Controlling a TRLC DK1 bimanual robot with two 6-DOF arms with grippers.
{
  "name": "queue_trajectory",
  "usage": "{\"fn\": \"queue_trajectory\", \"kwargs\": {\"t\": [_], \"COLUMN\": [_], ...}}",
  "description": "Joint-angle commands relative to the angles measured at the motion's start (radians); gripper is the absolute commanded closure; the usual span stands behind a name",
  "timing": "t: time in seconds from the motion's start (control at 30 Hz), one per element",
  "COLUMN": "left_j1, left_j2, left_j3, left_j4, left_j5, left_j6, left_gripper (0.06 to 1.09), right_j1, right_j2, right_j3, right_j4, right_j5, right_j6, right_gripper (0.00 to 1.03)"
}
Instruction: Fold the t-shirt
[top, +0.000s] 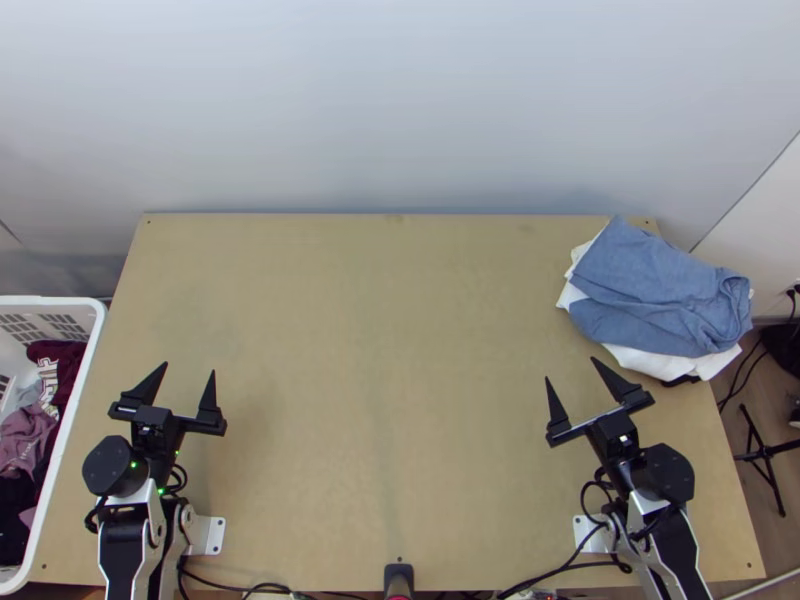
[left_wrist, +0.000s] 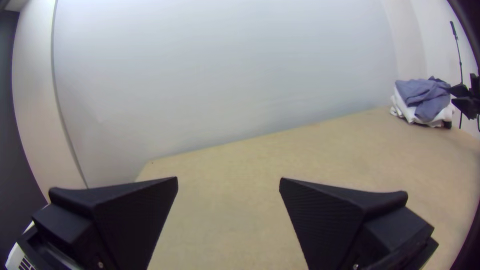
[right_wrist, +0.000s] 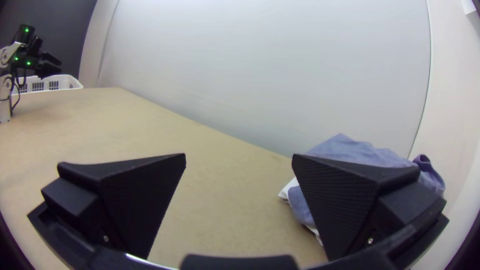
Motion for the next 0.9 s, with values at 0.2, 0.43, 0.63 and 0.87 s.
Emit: {"fn": "queue_trajectory", "kwargs": {"t": [0.2, 0.43, 0.63, 0.87], "left_j1": [0.000, 0.000, -0.001, -0.004], "left_j2": [0.000, 0.000, -0.001, 0.000], "left_j3": [0.000, 0.000, 0.000, 0.000], "left_j4": [0.000, 0.000, 0.000, 0.000], "left_j5": [0.000, 0.000, 0.000, -0.001], "left_j6": [-0.002, -0.002, -0.046, -0.209], "left_gripper": [0.10, 0.10, 0.10, 0.10], "right_j1": [0.000, 0.000, 0.022, 0.125], "right_j2": [0.000, 0.000, -0.001, -0.001], "right_j3": [0.000, 0.000, -0.001, -0.001], "right_j4": [0.000, 0.000, 0.005, 0.005], "right_j5": [0.000, 0.000, -0.003, -0.001], "right_j6": [0.000, 0.000, 0.109, 0.265], "right_gripper": [0.04, 0.04, 0.04, 0.04]}}
